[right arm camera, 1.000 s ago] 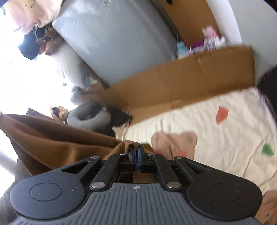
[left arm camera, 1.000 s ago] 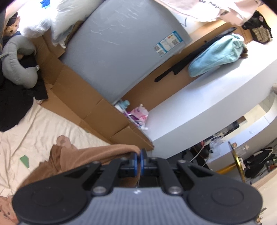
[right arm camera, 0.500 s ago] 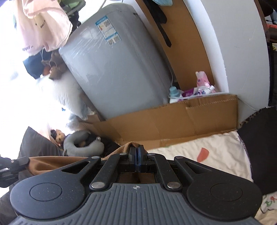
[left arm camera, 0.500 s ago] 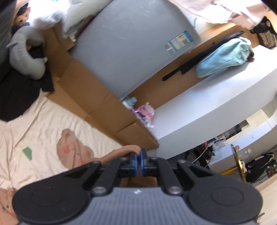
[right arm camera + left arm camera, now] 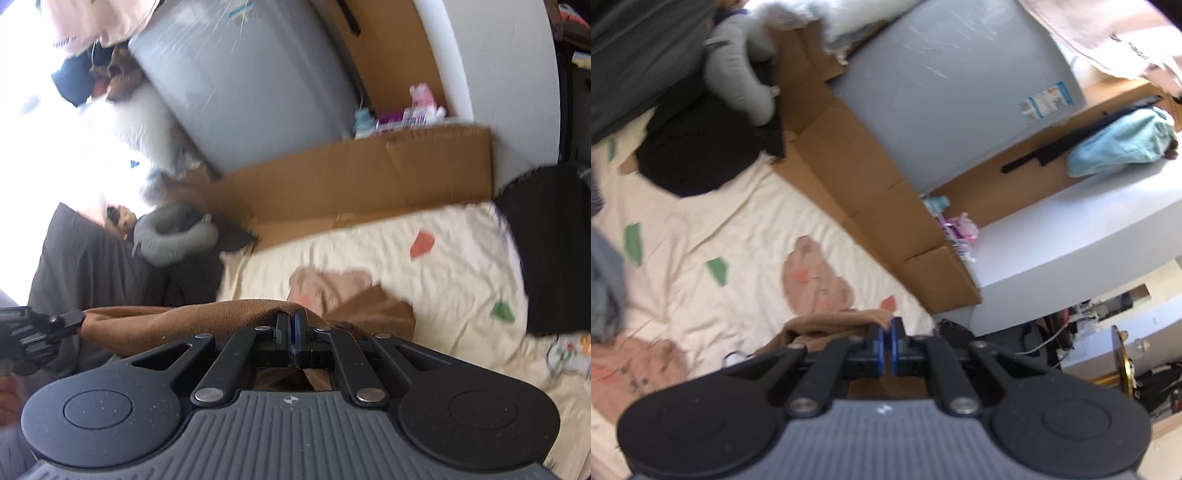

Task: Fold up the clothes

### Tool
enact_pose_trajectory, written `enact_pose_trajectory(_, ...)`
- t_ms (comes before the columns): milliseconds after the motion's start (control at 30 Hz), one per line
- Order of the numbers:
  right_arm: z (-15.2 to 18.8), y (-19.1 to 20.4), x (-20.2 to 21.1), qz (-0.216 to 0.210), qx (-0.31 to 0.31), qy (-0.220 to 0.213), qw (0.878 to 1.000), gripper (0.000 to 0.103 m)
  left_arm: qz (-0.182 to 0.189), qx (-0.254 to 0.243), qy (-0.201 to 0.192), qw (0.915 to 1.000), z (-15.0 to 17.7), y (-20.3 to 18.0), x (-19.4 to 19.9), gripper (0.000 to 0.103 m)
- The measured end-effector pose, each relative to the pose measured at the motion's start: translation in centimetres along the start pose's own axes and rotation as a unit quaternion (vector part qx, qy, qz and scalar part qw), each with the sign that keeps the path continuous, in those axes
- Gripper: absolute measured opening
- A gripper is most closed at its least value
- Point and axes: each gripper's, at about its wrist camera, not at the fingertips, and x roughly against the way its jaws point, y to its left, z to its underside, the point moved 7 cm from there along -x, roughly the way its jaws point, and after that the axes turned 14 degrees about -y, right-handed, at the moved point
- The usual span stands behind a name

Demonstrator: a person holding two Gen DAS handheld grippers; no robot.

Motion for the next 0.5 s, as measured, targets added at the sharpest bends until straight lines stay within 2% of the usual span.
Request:
enact_pose_trajectory(133, 3.3, 1.1, 0.4, 0.001, 0.028, 0.036, 0.999, 0.000, -0.024, 0.014, 0.012, 0.9995, 1.1, 3.4, 1.1, 0.004)
enact_pose_trajectory(500, 10.2, 0.6, 0.1, 0.011, 0.017, 0.117, 0.993, 0.000, -0.090, 0.020, 0.067, 0.9934, 6.2, 10.9, 1.0, 0.004)
